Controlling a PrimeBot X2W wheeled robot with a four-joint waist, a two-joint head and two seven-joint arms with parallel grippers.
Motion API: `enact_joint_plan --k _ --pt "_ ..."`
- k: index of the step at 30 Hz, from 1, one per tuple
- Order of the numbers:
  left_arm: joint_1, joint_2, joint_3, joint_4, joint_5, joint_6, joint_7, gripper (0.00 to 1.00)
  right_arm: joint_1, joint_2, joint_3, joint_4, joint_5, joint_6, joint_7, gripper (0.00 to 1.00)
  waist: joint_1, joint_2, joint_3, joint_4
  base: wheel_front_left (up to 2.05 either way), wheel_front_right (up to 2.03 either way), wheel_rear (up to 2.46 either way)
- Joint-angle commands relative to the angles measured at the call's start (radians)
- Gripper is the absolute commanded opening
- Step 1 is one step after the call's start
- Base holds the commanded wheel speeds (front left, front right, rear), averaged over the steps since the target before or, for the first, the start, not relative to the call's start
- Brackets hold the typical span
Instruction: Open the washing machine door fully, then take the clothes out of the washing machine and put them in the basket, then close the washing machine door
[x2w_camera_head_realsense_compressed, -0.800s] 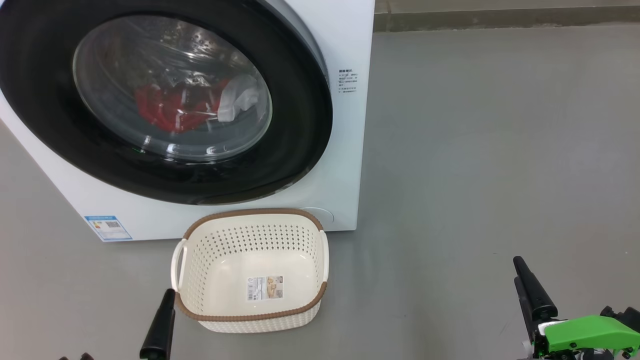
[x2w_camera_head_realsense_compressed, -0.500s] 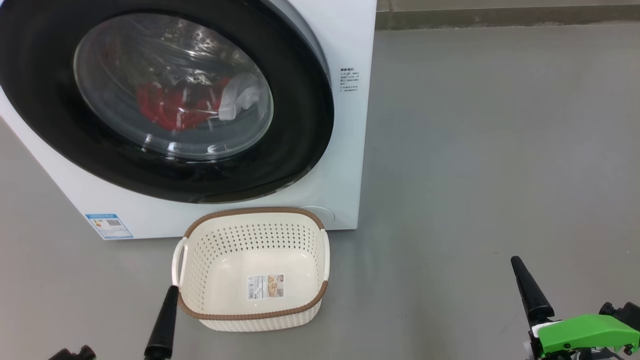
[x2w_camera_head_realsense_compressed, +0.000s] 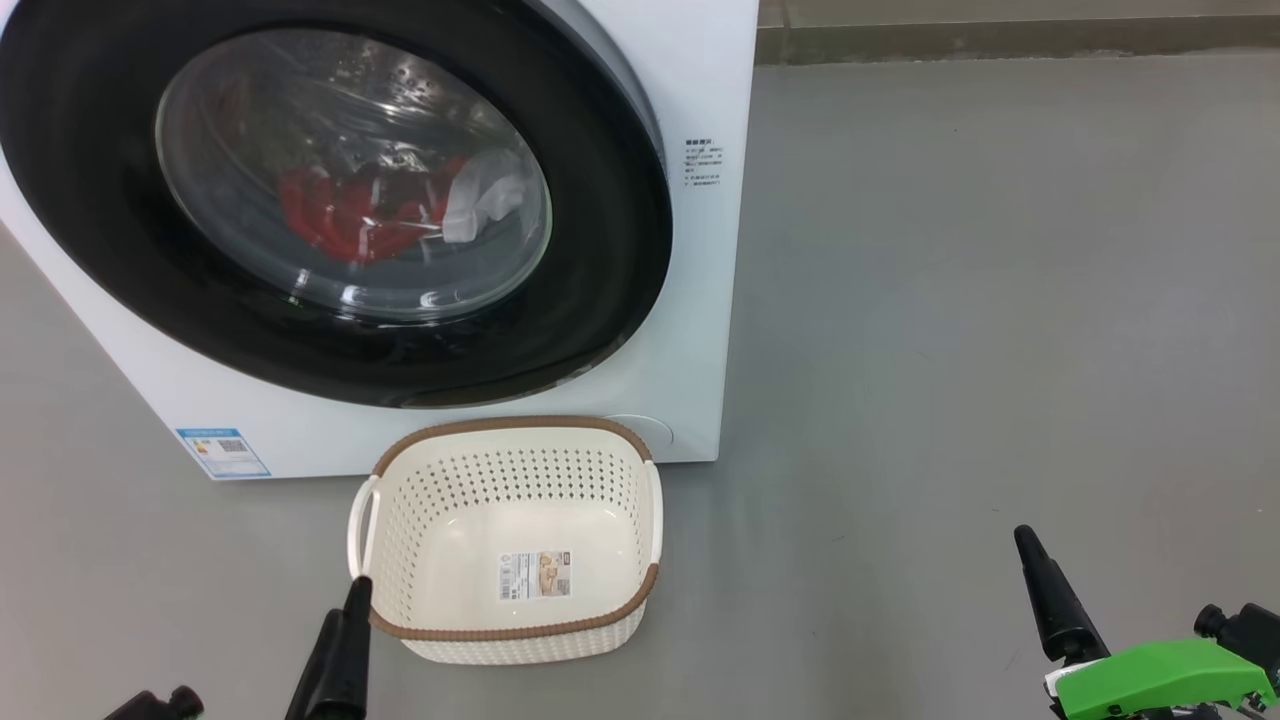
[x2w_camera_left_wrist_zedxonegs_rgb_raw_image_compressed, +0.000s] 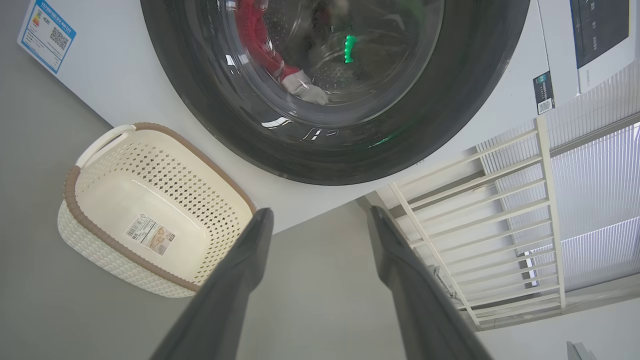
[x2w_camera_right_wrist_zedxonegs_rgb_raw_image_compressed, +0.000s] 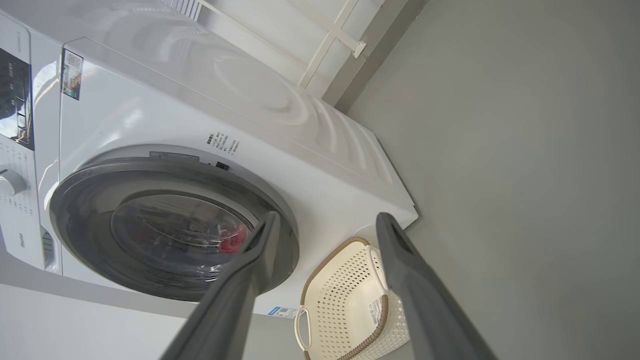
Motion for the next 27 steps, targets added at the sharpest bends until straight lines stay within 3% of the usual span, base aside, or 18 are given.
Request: enact_joint_plan --k 1,27 --pt "-0.012 0.015 0.006 -0.037 0.037 0.004 -0.014 1.0 -0.012 -0.018 0.011 -0.031 -0.033 0.004 -0.015 1.0 0.0 0.0 0.0 0.001 0.0 0.0 0.0" --pt "0.003 0.019 -0.021 -0.068 0.38 0.033 -0.087 1.0 0.014 -0.033 0.042 -0.055 -0.295 0.006 -0.088 1.0 -0.0001 0.0 0.011 0.009 0.0 0.0 0.0"
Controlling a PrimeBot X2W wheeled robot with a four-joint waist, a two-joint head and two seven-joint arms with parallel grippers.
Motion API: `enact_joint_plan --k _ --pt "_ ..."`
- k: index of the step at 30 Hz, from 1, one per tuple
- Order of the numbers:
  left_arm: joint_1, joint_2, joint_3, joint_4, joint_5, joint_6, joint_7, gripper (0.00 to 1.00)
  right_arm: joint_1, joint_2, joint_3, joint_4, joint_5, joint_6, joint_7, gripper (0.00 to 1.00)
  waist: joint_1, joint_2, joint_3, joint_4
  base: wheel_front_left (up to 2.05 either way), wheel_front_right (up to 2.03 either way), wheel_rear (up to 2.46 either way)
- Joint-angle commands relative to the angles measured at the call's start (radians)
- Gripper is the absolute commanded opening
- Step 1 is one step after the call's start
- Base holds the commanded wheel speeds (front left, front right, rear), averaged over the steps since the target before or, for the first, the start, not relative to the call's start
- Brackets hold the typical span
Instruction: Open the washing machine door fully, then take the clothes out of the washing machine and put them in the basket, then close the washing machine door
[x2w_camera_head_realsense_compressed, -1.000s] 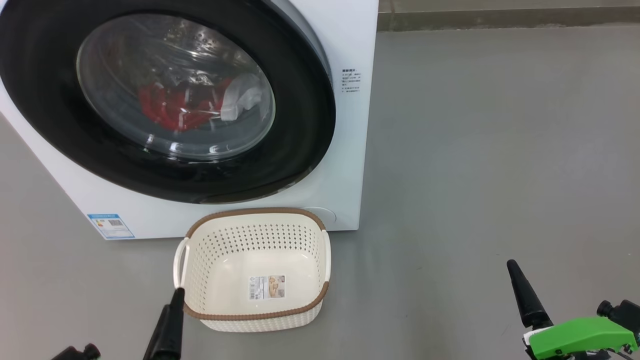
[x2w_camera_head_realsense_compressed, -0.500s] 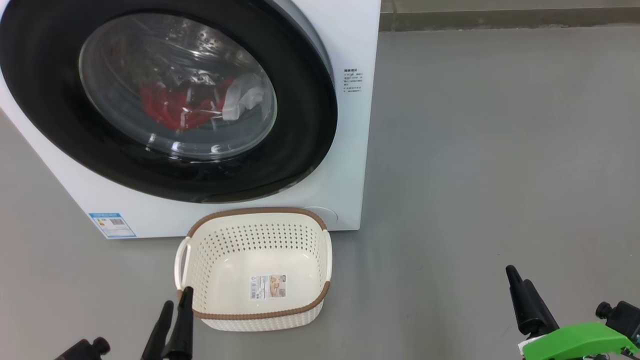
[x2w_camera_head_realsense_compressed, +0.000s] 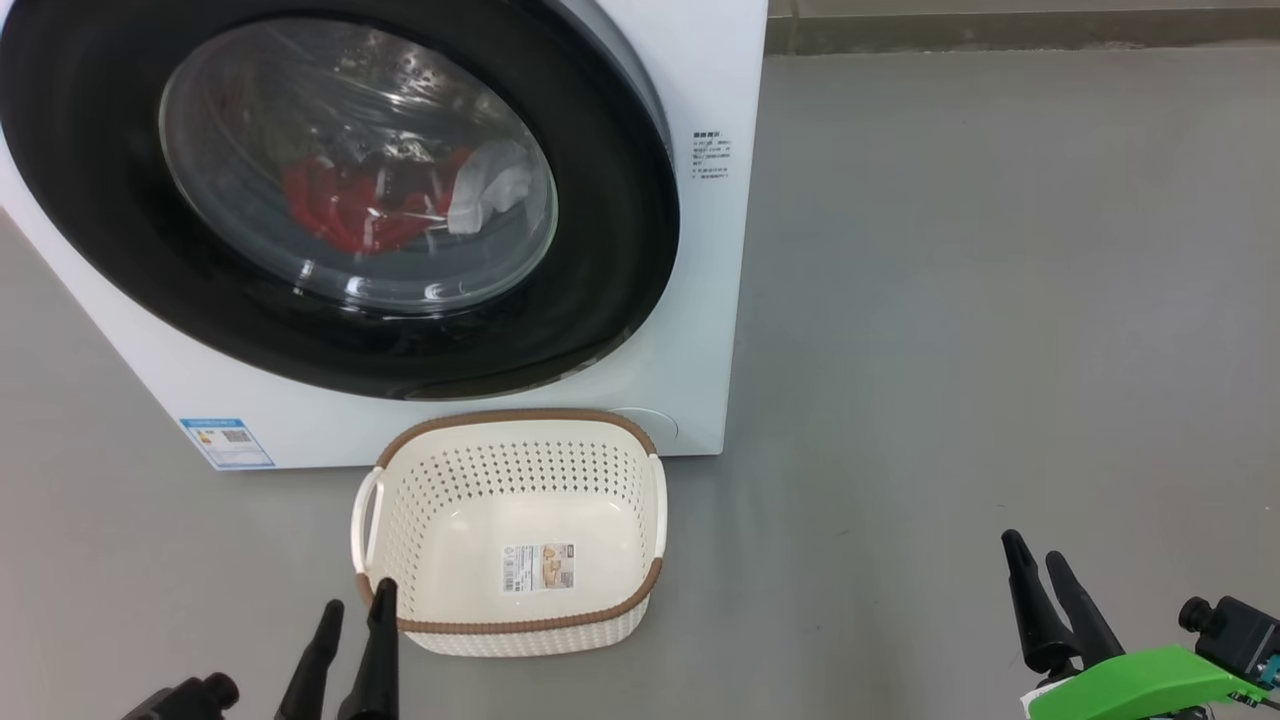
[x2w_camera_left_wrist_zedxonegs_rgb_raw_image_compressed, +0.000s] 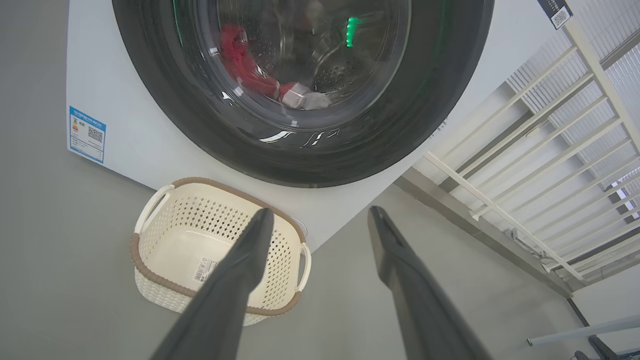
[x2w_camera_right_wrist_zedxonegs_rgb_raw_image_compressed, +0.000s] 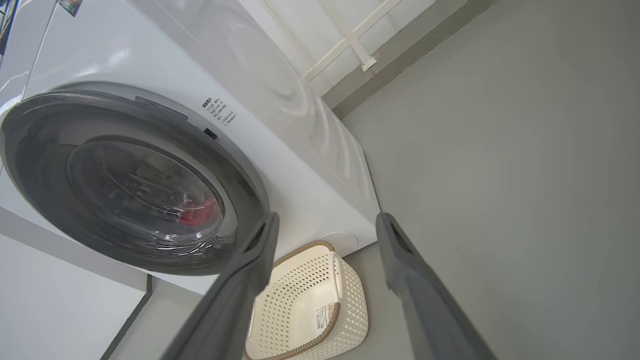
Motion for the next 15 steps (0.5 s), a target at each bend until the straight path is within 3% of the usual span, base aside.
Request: enact_joint_plan --k 1,15 --pt "-0.013 0.016 0.013 -0.033 0.032 0.007 -0.011 1.0 -0.005 -0.019 0.014 -0.03 -0.028 0.006 -0.014 1.0 -0.0001 0.0 0.0 0.0 0.0 0.0 0.0" --pt "-0.012 0.018 0.001 -0.048 0.21 0.018 -0.052 1.0 0.0 -0.027 0.035 -0.036 -0.166 0.007 -0.055 1.0 -0.0001 0.0 0.011 0.004 0.0 0.0 0.0"
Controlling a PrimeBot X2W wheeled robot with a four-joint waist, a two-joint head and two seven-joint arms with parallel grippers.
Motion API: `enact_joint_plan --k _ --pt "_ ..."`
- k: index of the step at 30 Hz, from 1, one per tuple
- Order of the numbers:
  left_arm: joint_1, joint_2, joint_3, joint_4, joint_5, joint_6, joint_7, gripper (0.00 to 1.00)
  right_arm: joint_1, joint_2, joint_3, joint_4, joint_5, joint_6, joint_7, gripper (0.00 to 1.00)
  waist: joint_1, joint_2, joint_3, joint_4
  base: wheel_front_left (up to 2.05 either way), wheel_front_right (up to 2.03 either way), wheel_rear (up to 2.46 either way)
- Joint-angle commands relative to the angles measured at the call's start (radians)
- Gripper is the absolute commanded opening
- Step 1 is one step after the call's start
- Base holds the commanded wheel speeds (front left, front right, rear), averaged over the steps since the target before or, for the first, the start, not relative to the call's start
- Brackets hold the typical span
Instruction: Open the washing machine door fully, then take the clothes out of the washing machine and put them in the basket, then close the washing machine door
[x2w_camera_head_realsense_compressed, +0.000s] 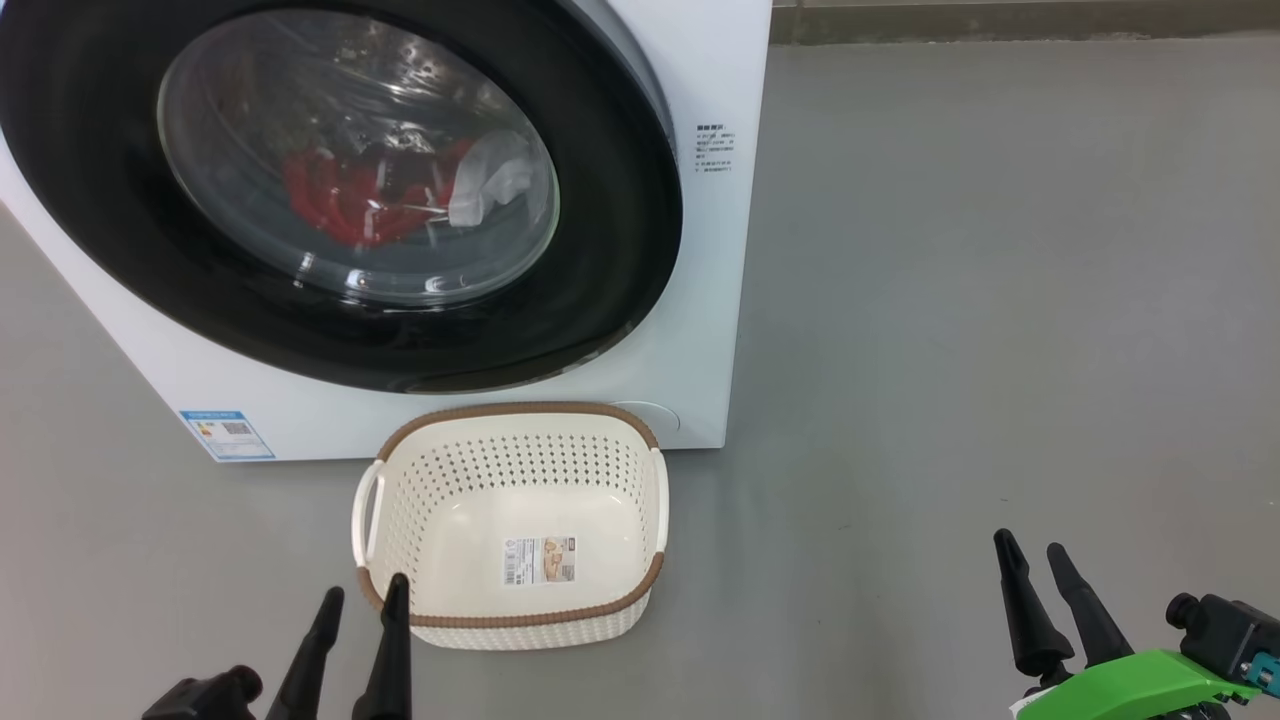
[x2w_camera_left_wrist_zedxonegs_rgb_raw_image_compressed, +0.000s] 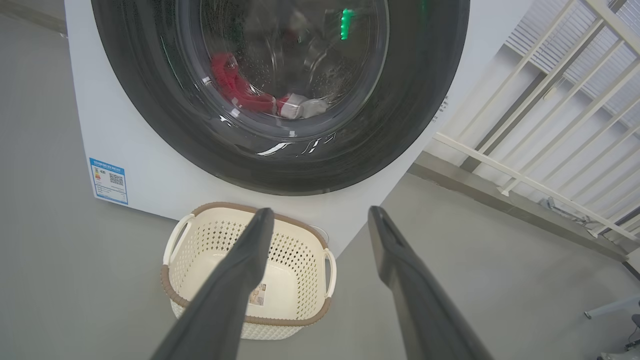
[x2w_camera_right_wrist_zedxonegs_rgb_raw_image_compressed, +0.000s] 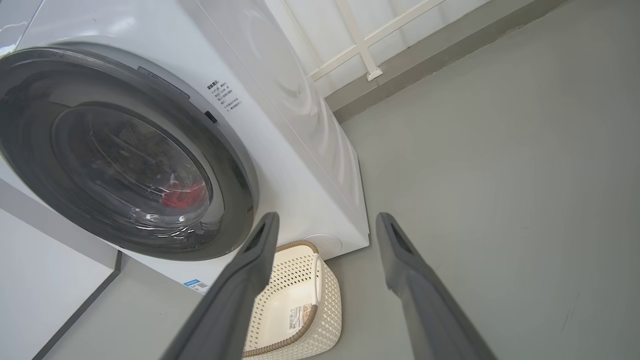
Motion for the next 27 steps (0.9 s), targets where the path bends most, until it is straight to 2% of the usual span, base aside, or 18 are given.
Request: enact_joint_plan --k 1,27 --pt "-0.012 0.013 0.019 -0.033 0.032 0.007 -0.013 1.0 -0.003 -0.02 0.022 -0.029 -0.026 0.006 -0.013 1.0 -0.0001 0.0 0.001 0.0 0.0 0.0 0.0" --pt "-0.005 0.016 0.018 -0.027 0.314 0.013 -0.09 1.0 0.02 -0.027 0.013 -0.058 -0.271 0.007 -0.09 1.0 -0.0001 0.0 0.014 0.002 0.0 0.0 0.0"
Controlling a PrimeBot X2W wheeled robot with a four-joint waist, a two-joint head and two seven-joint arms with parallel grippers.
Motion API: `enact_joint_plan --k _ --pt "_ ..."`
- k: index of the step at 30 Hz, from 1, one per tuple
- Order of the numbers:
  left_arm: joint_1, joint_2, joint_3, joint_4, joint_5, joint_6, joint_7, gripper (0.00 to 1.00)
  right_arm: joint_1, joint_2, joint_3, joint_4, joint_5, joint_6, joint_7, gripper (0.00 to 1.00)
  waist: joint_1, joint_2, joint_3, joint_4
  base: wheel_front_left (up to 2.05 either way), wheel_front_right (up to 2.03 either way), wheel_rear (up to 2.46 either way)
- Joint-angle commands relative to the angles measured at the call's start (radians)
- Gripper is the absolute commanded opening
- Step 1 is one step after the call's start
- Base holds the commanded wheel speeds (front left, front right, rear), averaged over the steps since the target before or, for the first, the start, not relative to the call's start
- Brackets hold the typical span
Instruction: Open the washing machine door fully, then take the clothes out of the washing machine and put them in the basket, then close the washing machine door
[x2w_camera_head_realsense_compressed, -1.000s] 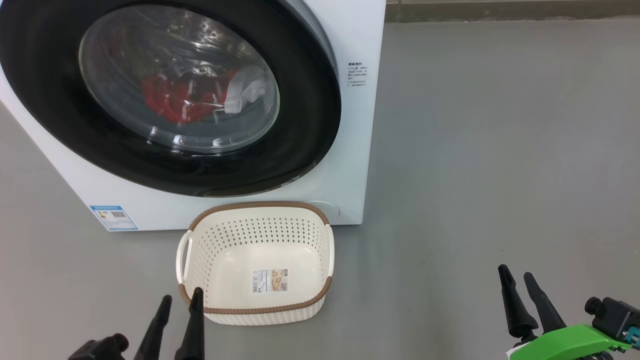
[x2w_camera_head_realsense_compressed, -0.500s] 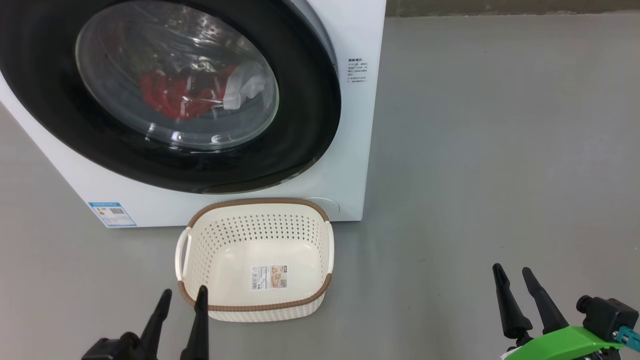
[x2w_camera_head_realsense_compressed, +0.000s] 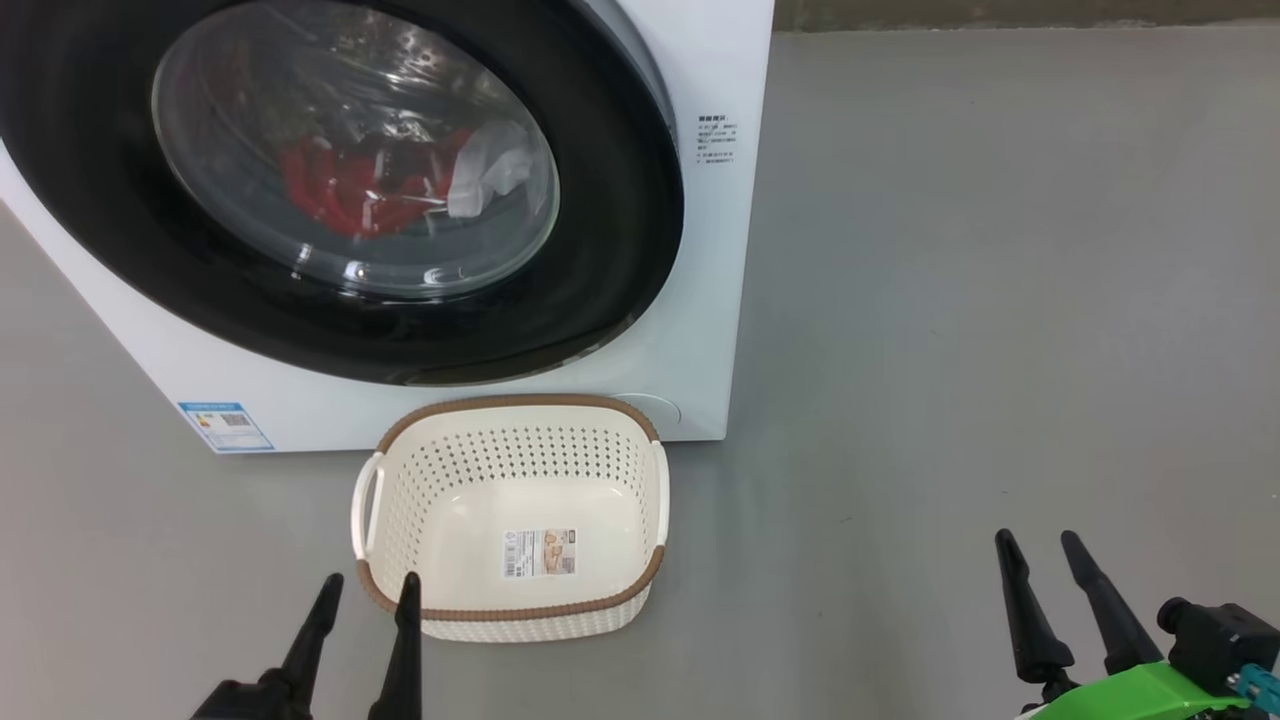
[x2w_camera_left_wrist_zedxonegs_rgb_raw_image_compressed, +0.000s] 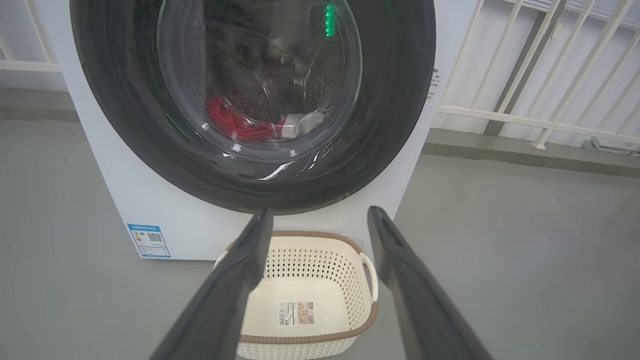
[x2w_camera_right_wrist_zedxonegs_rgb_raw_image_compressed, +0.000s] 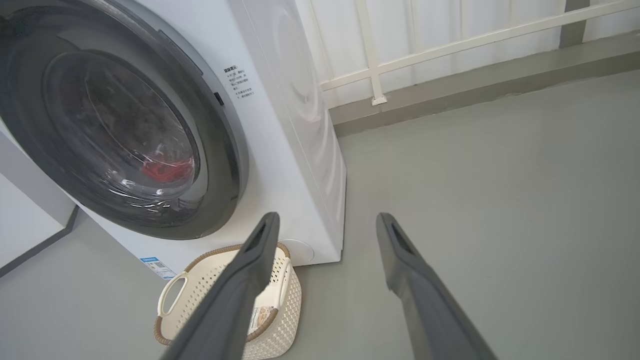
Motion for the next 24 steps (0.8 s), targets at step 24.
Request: enact_joint_plan --k 24 --pt "-0.002 0.014 0.039 0.02 0.086 -0.013 -0.042 1.0 0.033 0.003 -0.045 -0.051 -0.122 0.008 -0.044 1.0 0.0 0.0 0.001 0.006 0.0 0.0 0.0"
